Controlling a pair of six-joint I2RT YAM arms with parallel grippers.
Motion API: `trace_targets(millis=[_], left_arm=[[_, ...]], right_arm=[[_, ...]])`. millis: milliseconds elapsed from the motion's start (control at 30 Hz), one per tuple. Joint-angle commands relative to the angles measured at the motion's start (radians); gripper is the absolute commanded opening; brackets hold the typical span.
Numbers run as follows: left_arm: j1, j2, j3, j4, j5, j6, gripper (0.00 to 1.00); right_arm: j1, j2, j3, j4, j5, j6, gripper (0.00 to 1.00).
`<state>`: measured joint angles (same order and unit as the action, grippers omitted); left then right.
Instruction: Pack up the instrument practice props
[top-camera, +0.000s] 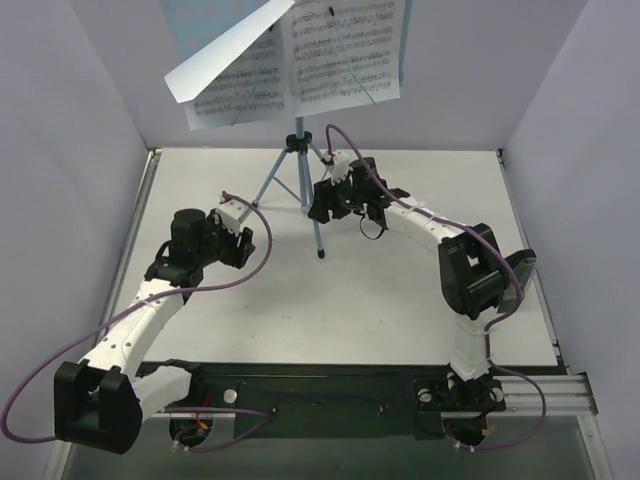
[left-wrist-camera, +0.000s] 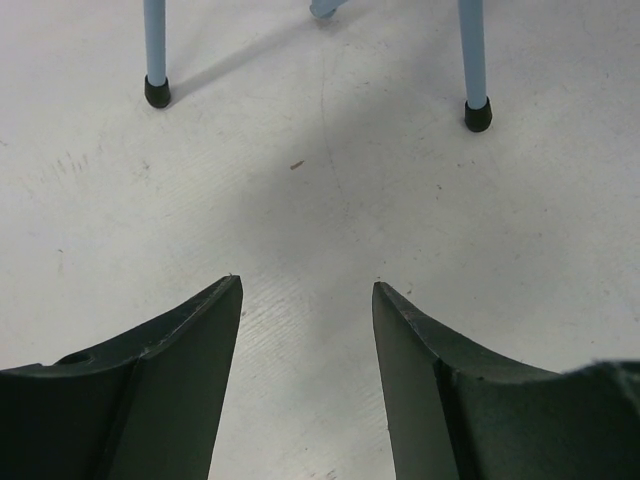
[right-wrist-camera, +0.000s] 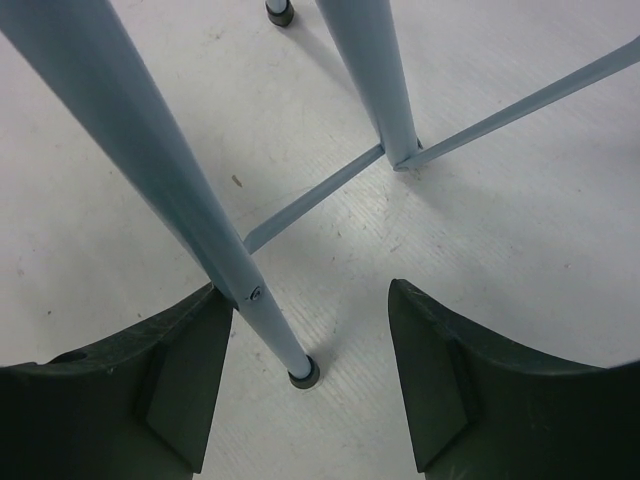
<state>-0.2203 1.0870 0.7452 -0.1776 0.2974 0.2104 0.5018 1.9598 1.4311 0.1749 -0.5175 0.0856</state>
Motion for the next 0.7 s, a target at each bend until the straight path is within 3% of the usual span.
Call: trace_targets(millis=[0,200,333,467,600,633,667], left_arm=[[0.007,0.004,0.052,0.056,0.042,-0.02,0.65],[0.006,0.002,0.036,0.082,0.051,-0.025,0.65],[0.007,0.002,0.029,0.101,0.06,-0.029,0.65],[0.007,-0.004,0.032,0.089,0.068,-0.032,0.65],[0.006,-0.01,0.034,0.064,0.077,-0.032,0.65],[0.004,-0.009,0.036,0.064,0.08,-0.032,0.65],[0.004,-0.006,0.039,0.069,0.082,-0.031,0.65]], right_arm=[[0.021,-0.032,0.02,0.147,0.007,0.01,0.58],[0.009,-0.073,0.025,0.063,-0.157,-0.078,0.62],[0.011,-0.093,-0.018,0.153,-0.052,-0.034,0.63],[0.018,-0.038,0.043,0.176,0.037,0.043,0.6],[0.026,-0.001,0.088,0.178,0.094,0.078,0.48],[0.027,-0.001,0.089,0.172,0.103,0.08,0.34],[0.029,-0.007,0.08,0.164,0.12,0.08,0.27]])
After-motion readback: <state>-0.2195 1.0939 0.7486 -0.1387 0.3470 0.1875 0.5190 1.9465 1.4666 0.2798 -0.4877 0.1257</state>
